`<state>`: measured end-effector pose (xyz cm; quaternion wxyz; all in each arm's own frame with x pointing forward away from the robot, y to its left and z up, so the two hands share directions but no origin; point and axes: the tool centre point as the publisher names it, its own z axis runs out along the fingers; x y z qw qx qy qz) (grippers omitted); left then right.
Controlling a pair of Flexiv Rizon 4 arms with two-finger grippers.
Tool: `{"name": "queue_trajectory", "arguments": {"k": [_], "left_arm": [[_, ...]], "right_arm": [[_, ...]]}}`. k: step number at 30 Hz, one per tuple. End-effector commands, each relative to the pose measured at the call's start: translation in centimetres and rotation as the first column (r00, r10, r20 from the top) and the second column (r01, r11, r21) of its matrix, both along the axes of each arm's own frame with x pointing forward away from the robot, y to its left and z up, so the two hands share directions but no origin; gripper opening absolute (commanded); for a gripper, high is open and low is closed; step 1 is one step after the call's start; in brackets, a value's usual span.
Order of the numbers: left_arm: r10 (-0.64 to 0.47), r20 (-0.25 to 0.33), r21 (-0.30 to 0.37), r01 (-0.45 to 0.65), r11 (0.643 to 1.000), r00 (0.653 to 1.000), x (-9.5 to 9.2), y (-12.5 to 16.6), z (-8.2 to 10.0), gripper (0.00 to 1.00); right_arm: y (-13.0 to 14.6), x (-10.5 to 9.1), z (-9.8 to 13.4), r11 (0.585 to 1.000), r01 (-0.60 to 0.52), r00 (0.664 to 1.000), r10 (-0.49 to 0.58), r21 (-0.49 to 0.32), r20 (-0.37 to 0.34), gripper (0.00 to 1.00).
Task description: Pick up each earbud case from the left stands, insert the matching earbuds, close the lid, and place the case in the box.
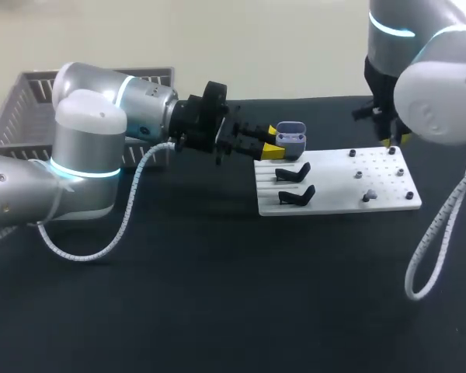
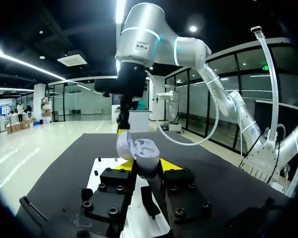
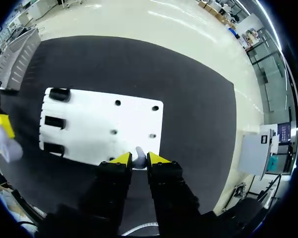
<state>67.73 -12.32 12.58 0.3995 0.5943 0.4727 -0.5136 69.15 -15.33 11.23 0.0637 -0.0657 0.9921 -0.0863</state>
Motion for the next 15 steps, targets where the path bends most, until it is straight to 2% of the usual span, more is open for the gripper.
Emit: {"name": "queue_trajectory", "arguments": {"k": [1, 7, 9, 15], "left_arm": [[-0.002, -0.001, 0.002, 0.002, 1.000, 1.000, 0.1, 0.0, 0.0, 0.00], [-0.002, -0.001, 0.002, 0.002, 1.000, 1.000, 0.1, 0.0, 0.0, 0.00], [-0.002, -0.001, 0.002, 0.002, 1.000, 1.000, 0.1, 0.0, 0.0, 0.00], [-0.002, -0.001, 0.002, 0.002, 1.000, 1.000, 0.1, 0.0, 0.0, 0.00]], "right_arm": [[1.6, -3.3, 2.4, 1.000, 0.013, 1.000, -0.013, 0.004, -0.001, 0.00], [5.3, -5.5, 4.5, 0.999, 0.039, 0.999, -0.039, -0.008, -0.003, 0.00], [6.5, -5.9, 5.3, 0.999, 0.043, 0.999, -0.043, 0.002, 0.002, 0.00], [9.8, -7.0, 7.4, 0.997, 0.060, 0.998, -0.060, -0.038, 0.009, 0.00]]}}
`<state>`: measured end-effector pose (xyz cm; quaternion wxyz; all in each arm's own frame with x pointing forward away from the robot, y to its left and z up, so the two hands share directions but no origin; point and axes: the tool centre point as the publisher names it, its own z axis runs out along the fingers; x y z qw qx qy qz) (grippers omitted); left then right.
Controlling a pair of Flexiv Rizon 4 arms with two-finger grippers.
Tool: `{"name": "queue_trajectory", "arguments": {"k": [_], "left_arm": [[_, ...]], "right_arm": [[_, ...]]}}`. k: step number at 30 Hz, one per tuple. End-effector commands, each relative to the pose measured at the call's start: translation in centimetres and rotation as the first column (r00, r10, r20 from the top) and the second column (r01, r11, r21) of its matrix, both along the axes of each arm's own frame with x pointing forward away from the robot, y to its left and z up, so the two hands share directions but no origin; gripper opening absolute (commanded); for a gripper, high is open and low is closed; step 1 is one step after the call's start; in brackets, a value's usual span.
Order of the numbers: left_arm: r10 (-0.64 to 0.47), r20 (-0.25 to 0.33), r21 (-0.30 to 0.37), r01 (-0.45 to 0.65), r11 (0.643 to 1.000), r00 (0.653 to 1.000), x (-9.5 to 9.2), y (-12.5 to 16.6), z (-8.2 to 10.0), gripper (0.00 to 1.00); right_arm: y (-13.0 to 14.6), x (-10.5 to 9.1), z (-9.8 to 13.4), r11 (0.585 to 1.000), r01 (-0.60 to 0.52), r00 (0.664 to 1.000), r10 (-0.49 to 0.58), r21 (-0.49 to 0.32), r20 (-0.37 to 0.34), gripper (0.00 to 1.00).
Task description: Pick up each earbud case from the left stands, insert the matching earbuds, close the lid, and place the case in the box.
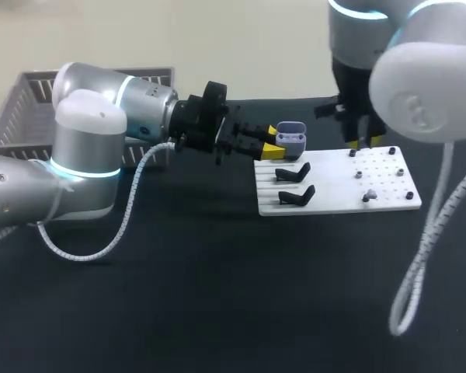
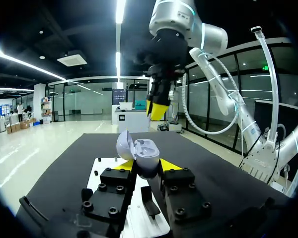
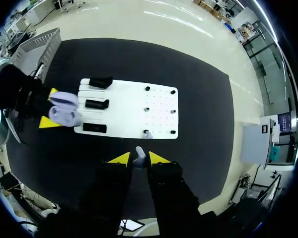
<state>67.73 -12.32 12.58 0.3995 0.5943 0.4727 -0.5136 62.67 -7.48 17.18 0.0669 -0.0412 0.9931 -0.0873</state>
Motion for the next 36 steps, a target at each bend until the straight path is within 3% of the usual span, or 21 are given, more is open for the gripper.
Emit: {"name": "queue_trajectory", "arguments": {"k": [1, 22, 23, 24, 26, 31, 36], "left_arm": [[-0.002, -0.001, 0.002, 0.002, 1.000, 1.000, 0.1, 0.0, 0.0, 0.00], [-0.002, -0.001, 0.002, 0.002, 1.000, 1.000, 0.1, 0.0, 0.0, 0.00], [-0.002, -0.001, 0.002, 0.002, 1.000, 1.000, 0.1, 0.0, 0.0, 0.00], [-0.002, -0.001, 0.002, 0.002, 1.000, 1.000, 0.1, 0.0, 0.0, 0.00], [-0.002, -0.001, 0.002, 0.002, 1.000, 1.000, 0.1, 0.0, 0.0, 0.00], [-0.002, -0.001, 0.002, 0.002, 1.000, 1.000, 0.1, 0.0, 0.0, 0.00], [-0.002, -0.001, 0.002, 0.002, 1.000, 1.000, 0.1, 0.0, 0.0, 0.00]], "right_arm": [[2.4, -0.6, 1.6, 0.999, 0.020, 1.000, -0.021, -0.046, -0.009, 0.00], [3.1, -0.9, 1.8, 0.998, 0.040, 0.999, -0.041, -0.039, -0.019, 0.00], [3.8, -1.0, 1.8, 0.997, 0.049, 0.999, -0.050, -0.065, -0.013, 0.00], [4.5, -1.1, 2.1, 0.996, 0.082, 0.997, -0.082, -0.030, -0.003, 0.00], [5.5, -1.0, 2.4, 0.986, 0.145, 0.989, -0.146, -0.086, -0.011, 0.00], [6.5, -0.8, 3.4, 0.943, 0.333, 0.943, -0.333, -0.030, -0.001, 0.00], [7.3, -0.4, 3.7, 0.894, 0.442, 0.896, -0.444, -0.074, -0.024, 0.00]]}}
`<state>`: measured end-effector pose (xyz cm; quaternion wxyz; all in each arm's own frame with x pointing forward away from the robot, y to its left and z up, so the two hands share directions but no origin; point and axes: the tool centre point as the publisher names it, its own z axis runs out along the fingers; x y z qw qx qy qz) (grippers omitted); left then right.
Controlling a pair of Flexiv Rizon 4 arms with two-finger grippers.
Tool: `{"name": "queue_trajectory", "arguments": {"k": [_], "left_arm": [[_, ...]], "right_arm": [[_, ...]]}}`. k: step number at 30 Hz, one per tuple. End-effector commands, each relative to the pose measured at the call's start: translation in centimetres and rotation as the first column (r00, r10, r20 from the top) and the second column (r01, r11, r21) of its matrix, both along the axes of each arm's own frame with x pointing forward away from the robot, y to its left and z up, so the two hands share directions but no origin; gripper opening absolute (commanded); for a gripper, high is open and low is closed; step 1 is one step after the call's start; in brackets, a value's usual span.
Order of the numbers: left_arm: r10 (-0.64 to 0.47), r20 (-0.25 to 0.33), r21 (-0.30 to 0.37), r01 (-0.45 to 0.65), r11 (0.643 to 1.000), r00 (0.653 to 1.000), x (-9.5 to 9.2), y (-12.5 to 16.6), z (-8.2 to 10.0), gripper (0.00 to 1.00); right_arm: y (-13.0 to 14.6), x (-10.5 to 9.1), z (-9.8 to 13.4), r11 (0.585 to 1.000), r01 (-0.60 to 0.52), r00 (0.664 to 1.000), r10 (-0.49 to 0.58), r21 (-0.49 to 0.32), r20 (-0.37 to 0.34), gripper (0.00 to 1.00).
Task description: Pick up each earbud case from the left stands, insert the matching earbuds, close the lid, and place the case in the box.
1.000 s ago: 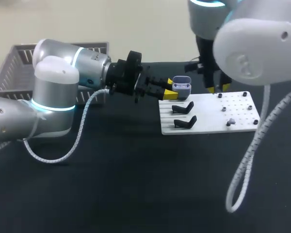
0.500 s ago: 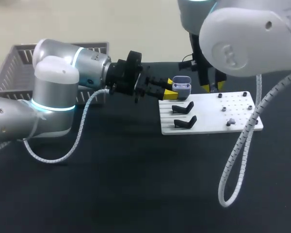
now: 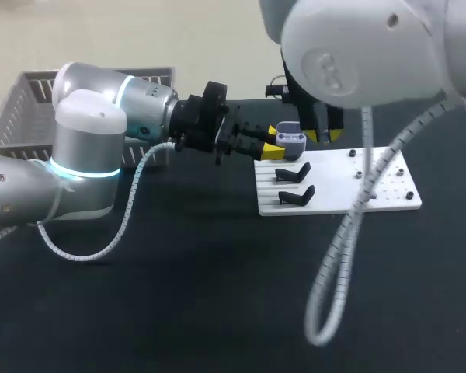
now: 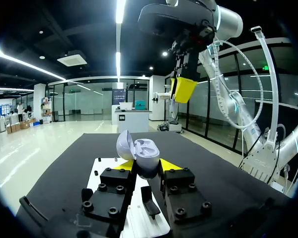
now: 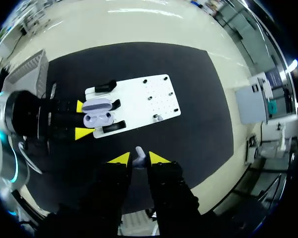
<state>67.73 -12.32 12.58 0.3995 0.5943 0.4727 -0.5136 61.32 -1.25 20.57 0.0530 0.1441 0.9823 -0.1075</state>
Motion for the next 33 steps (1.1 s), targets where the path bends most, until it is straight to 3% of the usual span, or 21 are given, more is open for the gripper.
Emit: {"name": "queue_trajectory", "arguments": {"k": [1, 21, 25, 29, 33], "left_arm": [[-0.002, -0.001, 0.002, 0.002, 1.000, 1.000, 0.1, 0.0, 0.0, 0.00], [-0.002, -0.001, 0.002, 0.002, 1.000, 1.000, 0.1, 0.0, 0.0, 0.00], [-0.002, -0.001, 0.002, 0.002, 1.000, 1.000, 0.1, 0.0, 0.0, 0.00], [-0.002, -0.001, 0.002, 0.002, 1.000, 1.000, 0.1, 0.0, 0.0, 0.00], [-0.002, -0.001, 0.002, 0.002, 1.000, 1.000, 0.1, 0.0, 0.0, 0.00]], "right_arm": [[1.3, 1.0, 0.2, 0.994, 0.101, 0.993, -0.103, -0.036, -0.064, 0.00], [1.5, 1.2, 0.1, 0.991, 0.128, 0.989, -0.129, -0.027, -0.075, 0.00], [2.3, 2.0, 0.1, 0.978, 0.206, 0.977, -0.207, -0.025, -0.059, 0.00], [2.5, 2.6, 0.5, 0.953, 0.299, 0.954, -0.297, 0.041, -0.042, 0.00], [2.8, 3.2, 0.6, 0.928, 0.369, 0.929, -0.367, 0.055, -0.054, 0.00]]}}
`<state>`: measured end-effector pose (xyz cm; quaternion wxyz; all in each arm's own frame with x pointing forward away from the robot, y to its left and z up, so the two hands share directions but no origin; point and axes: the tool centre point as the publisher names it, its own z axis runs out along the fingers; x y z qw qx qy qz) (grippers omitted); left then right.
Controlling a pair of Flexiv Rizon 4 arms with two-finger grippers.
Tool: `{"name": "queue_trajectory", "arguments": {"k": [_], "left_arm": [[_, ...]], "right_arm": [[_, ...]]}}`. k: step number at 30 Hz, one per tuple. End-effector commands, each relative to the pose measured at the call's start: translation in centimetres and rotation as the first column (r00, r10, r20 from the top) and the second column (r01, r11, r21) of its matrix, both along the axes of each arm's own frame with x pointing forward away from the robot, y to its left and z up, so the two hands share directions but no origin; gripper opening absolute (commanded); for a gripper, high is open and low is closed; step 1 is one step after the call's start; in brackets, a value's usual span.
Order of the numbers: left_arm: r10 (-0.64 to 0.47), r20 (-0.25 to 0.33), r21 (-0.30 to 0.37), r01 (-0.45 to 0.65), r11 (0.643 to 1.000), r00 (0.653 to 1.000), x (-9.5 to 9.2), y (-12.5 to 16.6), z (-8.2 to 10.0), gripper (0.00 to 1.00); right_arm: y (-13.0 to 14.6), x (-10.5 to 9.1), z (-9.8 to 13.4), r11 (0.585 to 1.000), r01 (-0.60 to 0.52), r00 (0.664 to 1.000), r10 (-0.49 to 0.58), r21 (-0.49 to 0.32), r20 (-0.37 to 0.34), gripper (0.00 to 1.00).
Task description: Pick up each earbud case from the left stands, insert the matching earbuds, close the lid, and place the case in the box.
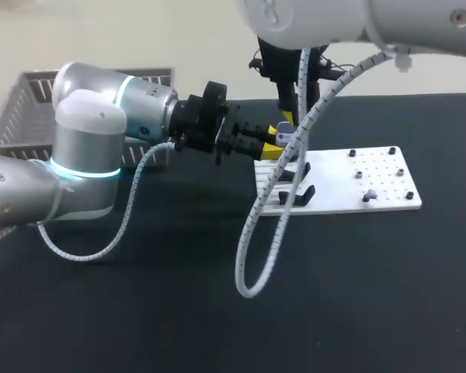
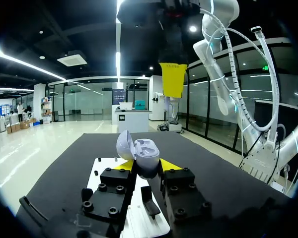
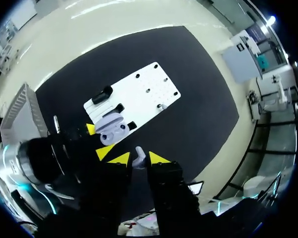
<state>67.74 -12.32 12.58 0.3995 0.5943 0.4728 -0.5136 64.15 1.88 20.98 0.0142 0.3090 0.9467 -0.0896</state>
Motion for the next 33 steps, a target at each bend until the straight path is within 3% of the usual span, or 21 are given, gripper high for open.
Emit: {"name": "queue_trajectory", "arguments": {"k": [1, 6, 16, 33], "left_arm": [[-0.002, -0.001, 0.002, 0.002, 1.000, 1.000, 0.1, 0.0, 0.0, 0.00], [-0.002, -0.001, 0.002, 0.002, 1.000, 1.000, 0.1, 0.0, 0.0, 0.00], [-0.002, -0.001, 0.002, 0.002, 1.000, 1.000, 0.1, 0.0, 0.0, 0.00], [-0.002, -0.001, 0.002, 0.002, 1.000, 1.000, 0.1, 0.0, 0.0, 0.00]], "right_arm": [[-0.2, 0.5, 0.1, 0.999, 0.048, 0.999, -0.048, 0.015, -0.016, 0.00], [0.0, 1.3, -0.7, 0.995, 0.094, 0.994, -0.093, 0.032, -0.051, 0.00], [0.5, 1.7, -1.1, 0.994, 0.109, 0.994, -0.109, 0.023, -0.014, 0.00], [0.7, 2.2, -2.3, 0.994, 0.110, 0.994, -0.109, 0.023, -0.027, 0.00]]}}
